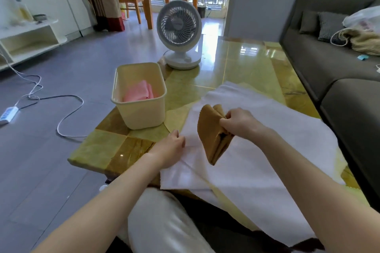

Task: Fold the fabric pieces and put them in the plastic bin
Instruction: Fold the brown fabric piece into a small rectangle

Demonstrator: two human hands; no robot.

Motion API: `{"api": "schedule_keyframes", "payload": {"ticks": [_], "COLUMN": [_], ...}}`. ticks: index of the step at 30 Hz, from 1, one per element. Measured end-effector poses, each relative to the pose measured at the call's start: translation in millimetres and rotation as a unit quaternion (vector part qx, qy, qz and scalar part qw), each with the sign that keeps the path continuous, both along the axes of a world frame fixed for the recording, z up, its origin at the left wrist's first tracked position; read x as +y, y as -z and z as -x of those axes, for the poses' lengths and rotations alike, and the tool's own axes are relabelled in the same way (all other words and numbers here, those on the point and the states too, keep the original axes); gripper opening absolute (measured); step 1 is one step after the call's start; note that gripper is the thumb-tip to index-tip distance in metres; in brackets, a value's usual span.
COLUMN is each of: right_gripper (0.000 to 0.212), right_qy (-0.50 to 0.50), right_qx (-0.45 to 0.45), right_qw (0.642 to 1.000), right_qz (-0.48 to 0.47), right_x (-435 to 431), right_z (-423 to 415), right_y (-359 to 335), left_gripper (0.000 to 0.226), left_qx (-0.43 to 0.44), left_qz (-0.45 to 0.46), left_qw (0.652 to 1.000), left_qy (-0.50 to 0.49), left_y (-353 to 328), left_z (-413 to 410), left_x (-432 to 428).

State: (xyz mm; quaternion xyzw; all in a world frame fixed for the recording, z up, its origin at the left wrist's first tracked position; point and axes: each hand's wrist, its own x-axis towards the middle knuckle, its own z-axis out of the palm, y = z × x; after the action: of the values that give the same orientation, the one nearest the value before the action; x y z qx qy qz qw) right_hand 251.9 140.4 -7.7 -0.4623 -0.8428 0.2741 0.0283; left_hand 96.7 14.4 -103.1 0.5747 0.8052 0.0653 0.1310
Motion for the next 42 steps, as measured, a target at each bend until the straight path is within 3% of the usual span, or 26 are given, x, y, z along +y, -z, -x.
{"api": "schedule_keyframes", "payload": {"ticks": [5, 8, 11, 19, 26, 29, 32, 42], "right_gripper": [0.022, 0.018, 0.015, 0.019, 0.023, 0.024, 0.029, 0.033], "right_qy": [-0.032, -0.046, -0.051, -0.067, -0.099, -0.092, -0.083, -0.128], "right_qx": [0.066, 0.159, 0.238, 0.271, 0.241, 0.121, 0.002, -0.072], "right_qw": [0.995, 0.983, 0.966, 0.953, 0.964, 0.988, 0.997, 0.989], "right_qz": [-0.06, -0.082, -0.088, -0.118, -0.049, 0.011, 0.009, -0.03], "right_x": [-1.1, -7.9, -13.7, -13.9, -14.2, -5.8, 0.4, -6.2], "right_z": [42.1, 67.9, 96.1, 180.8, 249.2, 262.4, 263.8, 266.4], "right_y": [-41.9, -57.5, -60.9, -51.1, -34.9, -18.4, -4.1, 0.4], "left_gripper": [0.032, 0.042, 0.034, 0.028, 0.027, 0.025, 0.022, 0.022], "left_qx": [0.05, 0.131, 0.136, 0.127, 0.081, 0.073, 0.076, 0.067], "left_qz": [-0.149, -0.163, -0.182, -0.199, -0.25, -0.262, -0.268, -0.281], "left_qw": [0.986, 0.972, 0.956, 0.934, 0.922, 0.919, 0.919, 0.916], "left_qy": [-0.055, -0.105, -0.184, -0.267, -0.286, -0.285, -0.279, -0.278], "left_y": [-44.4, -58.9, -67.1, -58.1, -51.9, -49.7, -48.5, -47.1], "left_z": [43.3, 81.8, 107.8, 140.7, 155.5, 157.4, 157.9, 156.2], "left_x": [0.2, -6.5, -16.0, -32.1, -36.4, -36.9, -38.8, -38.5]}}
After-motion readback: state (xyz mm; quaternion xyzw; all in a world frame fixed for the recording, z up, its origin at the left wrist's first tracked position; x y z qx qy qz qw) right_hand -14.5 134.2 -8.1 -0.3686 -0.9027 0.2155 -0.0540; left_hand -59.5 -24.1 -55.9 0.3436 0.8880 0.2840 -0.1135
